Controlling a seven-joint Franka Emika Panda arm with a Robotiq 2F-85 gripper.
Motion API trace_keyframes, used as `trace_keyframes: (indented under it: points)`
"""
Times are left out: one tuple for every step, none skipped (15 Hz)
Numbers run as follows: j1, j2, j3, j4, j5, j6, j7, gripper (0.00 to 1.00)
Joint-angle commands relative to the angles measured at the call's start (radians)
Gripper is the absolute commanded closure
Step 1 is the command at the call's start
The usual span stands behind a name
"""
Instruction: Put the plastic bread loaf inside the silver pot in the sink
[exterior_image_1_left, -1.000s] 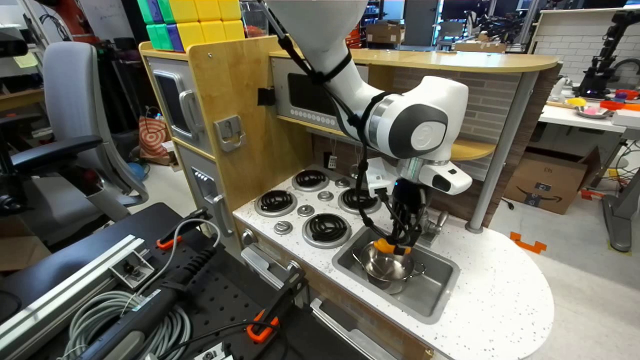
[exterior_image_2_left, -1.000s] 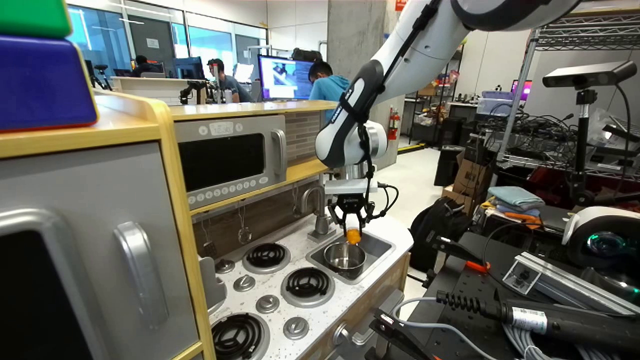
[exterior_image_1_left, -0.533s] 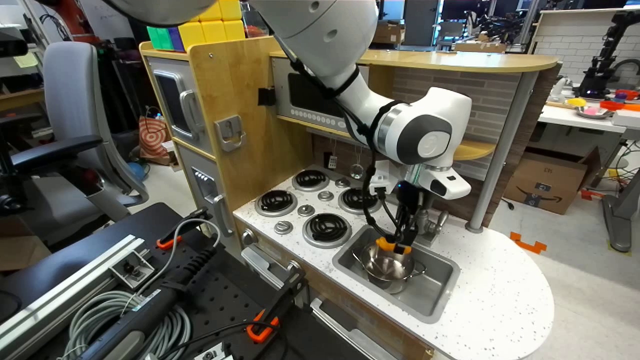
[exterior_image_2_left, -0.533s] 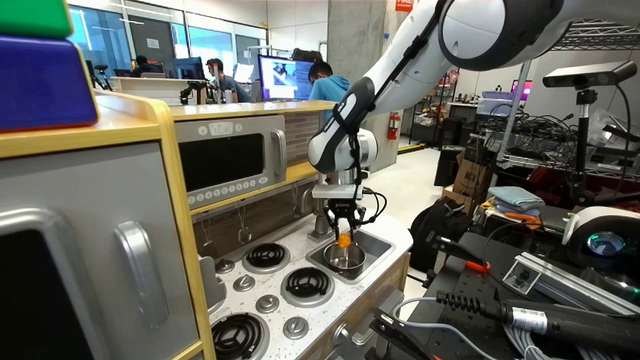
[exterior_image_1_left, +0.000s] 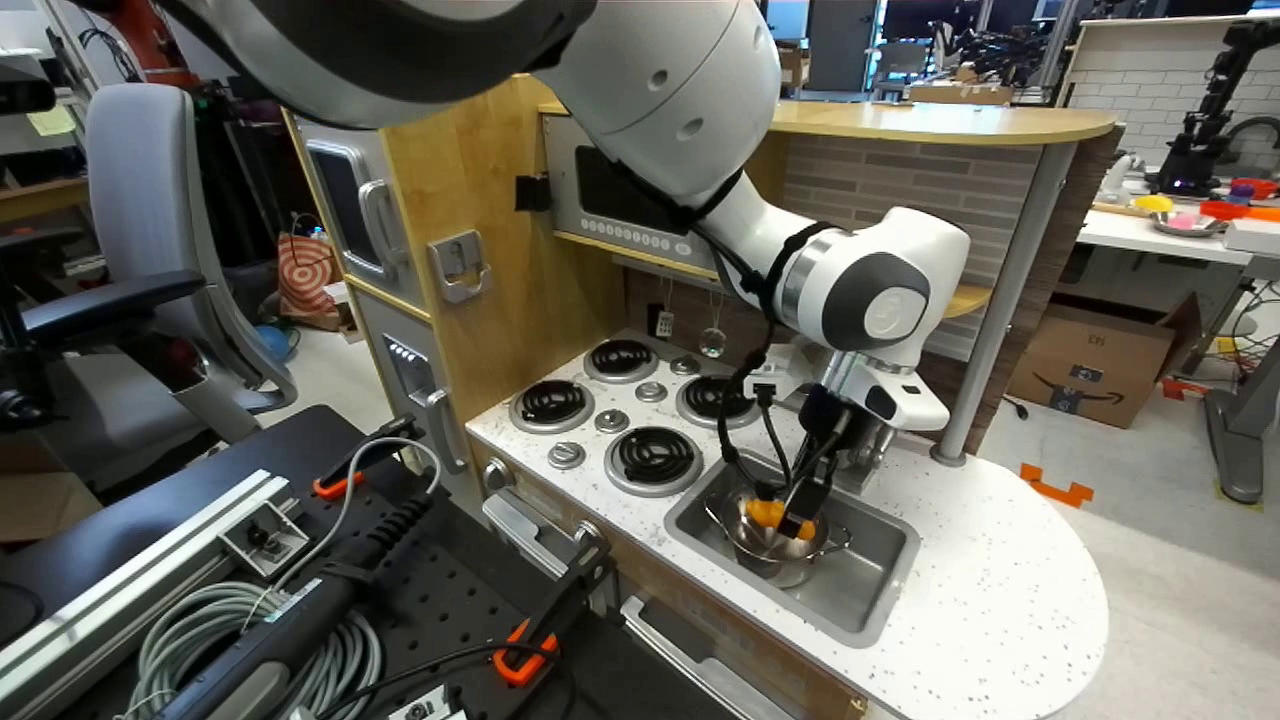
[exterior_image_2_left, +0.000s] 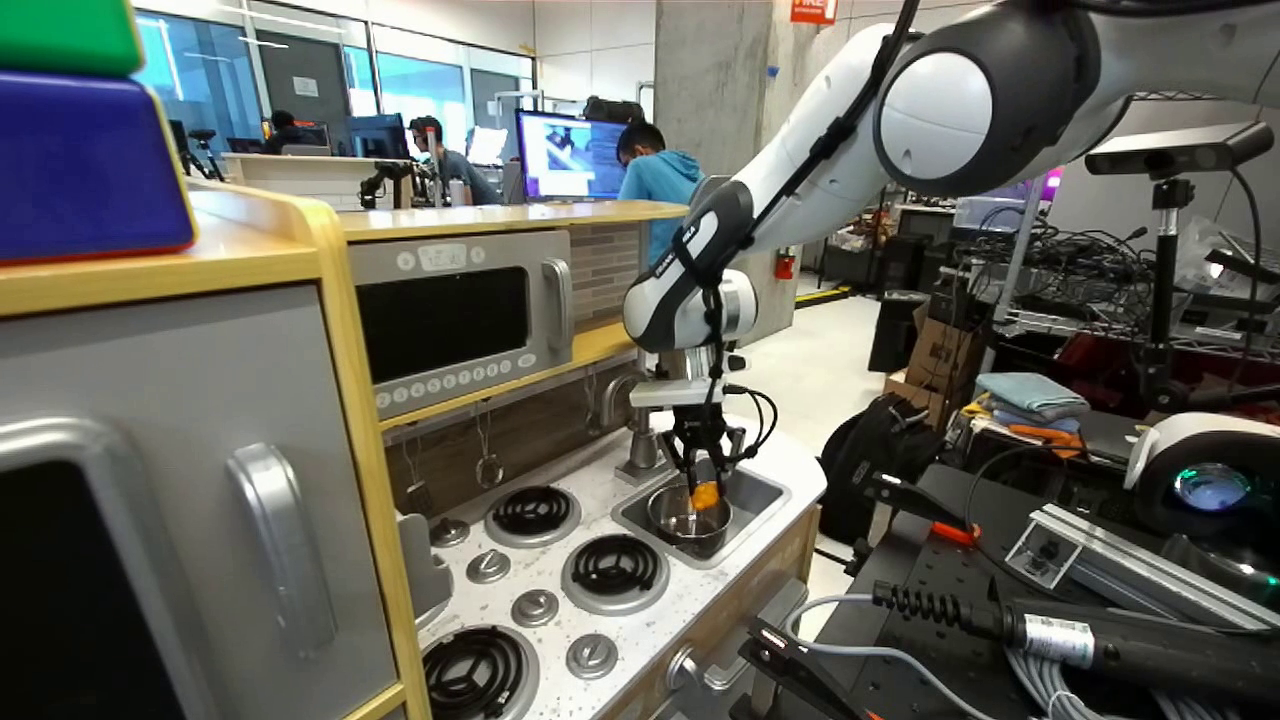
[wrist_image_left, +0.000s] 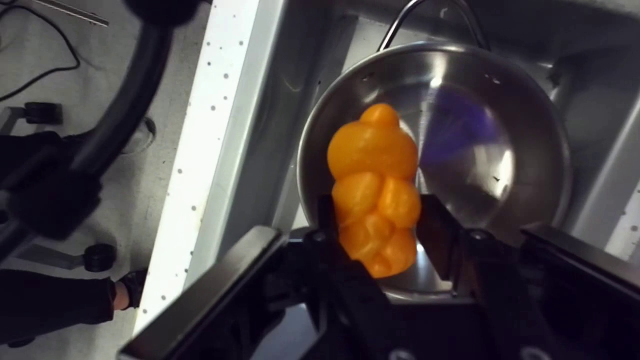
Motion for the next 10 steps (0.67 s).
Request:
trace_keyframes:
  points:
    - [-0.034,0.081,0.011,0.158,0.0,-0.113,0.053,0.8]
    - [-0.039,0.091,0.01,0.178,-0.004,-0.12,0.059,0.8]
    - [-0.043,0.099,0.01,0.195,-0.005,-0.124,0.064,0.8]
    - [-0.046,0.106,0.013,0.211,-0.006,-0.123,0.066,0.31]
    - [-0.048,0.11,0.015,0.22,-0.006,-0.115,0.065,0.3]
    - [-0.051,0.112,0.017,0.228,-0.006,-0.109,0.064,0.23]
    - [-0.052,0.116,0.02,0.237,-0.006,-0.097,0.059,0.16]
    - [-0.052,0.12,0.022,0.247,-0.007,-0.087,0.057,0.08]
    - [-0.052,0.121,0.026,0.251,-0.005,-0.086,0.054,0.02]
    - [-0.05,0.111,0.032,0.242,-0.004,-0.084,0.048,0.0]
